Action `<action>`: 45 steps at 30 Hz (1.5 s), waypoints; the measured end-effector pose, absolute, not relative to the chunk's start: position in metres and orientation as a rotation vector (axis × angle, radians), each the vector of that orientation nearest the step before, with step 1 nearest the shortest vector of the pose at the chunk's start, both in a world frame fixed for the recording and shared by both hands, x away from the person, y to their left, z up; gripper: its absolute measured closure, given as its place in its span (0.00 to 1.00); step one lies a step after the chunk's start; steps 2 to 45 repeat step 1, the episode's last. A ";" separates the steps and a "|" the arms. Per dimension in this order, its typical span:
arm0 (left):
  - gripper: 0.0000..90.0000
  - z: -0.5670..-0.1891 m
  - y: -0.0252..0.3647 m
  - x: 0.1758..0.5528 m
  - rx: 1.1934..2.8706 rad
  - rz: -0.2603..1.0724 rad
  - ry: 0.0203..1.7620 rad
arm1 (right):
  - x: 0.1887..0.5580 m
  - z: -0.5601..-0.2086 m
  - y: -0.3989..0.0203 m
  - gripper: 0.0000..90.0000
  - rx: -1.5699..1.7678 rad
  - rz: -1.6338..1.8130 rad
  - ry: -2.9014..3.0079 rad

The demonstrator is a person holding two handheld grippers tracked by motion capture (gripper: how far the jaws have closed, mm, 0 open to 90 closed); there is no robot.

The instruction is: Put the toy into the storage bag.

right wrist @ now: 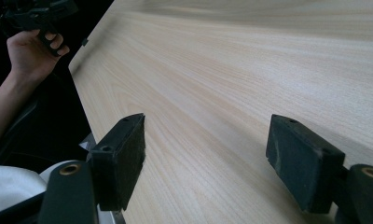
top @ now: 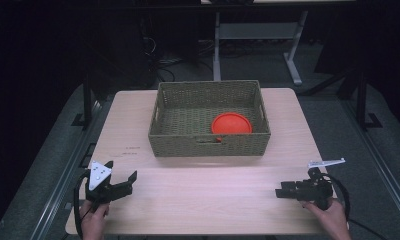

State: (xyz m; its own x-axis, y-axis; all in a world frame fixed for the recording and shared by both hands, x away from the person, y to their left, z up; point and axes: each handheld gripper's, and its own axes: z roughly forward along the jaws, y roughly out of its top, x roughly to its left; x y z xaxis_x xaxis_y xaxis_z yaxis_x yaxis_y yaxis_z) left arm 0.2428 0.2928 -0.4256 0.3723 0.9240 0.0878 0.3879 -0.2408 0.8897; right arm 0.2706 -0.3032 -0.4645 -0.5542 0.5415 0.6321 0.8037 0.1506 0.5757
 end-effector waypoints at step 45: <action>0.14 -0.426 0.293 0.243 1.808 0.817 1.146 | 0.269 -0.464 -0.303 0.31 -1.303 -1.364 -2.155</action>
